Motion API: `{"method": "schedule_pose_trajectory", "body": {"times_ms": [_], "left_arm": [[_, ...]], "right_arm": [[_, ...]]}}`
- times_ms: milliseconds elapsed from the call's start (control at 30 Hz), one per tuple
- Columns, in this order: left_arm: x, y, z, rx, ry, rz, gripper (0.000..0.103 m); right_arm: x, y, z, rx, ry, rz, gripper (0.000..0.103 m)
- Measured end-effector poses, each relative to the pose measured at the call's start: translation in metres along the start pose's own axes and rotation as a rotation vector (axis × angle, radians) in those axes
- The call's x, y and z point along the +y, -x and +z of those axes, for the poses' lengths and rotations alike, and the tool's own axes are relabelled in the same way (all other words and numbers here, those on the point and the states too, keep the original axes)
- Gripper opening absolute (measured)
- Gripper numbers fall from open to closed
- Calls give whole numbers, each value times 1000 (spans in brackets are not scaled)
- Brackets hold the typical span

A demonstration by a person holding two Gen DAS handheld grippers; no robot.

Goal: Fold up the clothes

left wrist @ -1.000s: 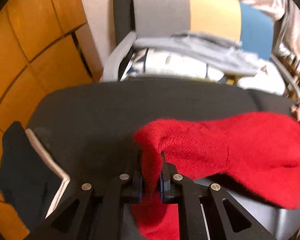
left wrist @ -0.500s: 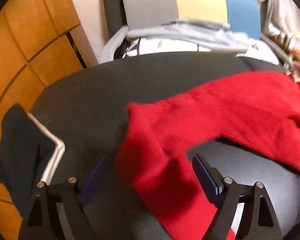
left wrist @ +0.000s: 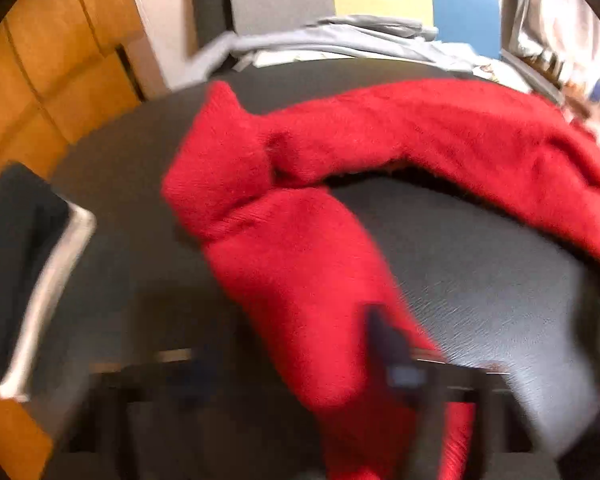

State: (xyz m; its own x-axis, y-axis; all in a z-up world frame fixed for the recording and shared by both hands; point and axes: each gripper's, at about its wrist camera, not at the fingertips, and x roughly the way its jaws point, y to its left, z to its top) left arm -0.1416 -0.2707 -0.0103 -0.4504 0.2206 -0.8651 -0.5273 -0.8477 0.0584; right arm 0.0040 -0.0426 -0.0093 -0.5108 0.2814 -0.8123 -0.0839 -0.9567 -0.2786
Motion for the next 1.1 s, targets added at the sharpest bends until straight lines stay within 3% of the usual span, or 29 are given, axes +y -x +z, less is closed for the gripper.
{"method": "schedule_pose_trajectory", "body": {"times_ms": [67, 133, 233, 333, 400, 467, 600, 733, 800, 900, 933, 1000, 1100], "left_arm": [[9, 0, 15, 17, 7, 37, 23], [30, -1, 42, 0, 41, 46, 23], [60, 10, 69, -6, 114, 42, 27], [87, 31, 79, -33, 200, 37, 43], [86, 47, 73, -74, 216, 17, 67], [82, 64, 61, -118, 214, -25, 72], [55, 74, 33, -89, 182, -193, 81], [40, 51, 12, 11, 213, -306, 82], [38, 44, 1, 51, 232, -278, 82], [39, 36, -12, 104, 267, -249, 82], [40, 35, -13, 115, 280, -256, 82], [35, 34, -13, 120, 285, -258, 82], [18, 33, -6, 105, 243, -244, 82]], "right_arm": [[-22, 0, 3, 0, -124, 31, 18], [-42, 4, 8, -11, -257, 109, 11], [-70, 24, 13, -54, -481, 298, 9], [-69, 59, 22, -152, -602, 553, 8], [-52, 85, 30, -203, -601, 696, 8], [-28, 106, 40, -230, -547, 797, 8], [30, 118, 52, -221, -428, 1017, 8], [88, 95, 46, -100, -290, 1061, 8], [108, 72, 37, -9, -256, 1061, 8], [103, 35, 15, 89, -317, 1013, 19], [95, 26, 7, 117, -351, 999, 29], [73, 22, -5, 117, -400, 970, 29], [24, 41, -13, -8, -430, 875, 32]]}}
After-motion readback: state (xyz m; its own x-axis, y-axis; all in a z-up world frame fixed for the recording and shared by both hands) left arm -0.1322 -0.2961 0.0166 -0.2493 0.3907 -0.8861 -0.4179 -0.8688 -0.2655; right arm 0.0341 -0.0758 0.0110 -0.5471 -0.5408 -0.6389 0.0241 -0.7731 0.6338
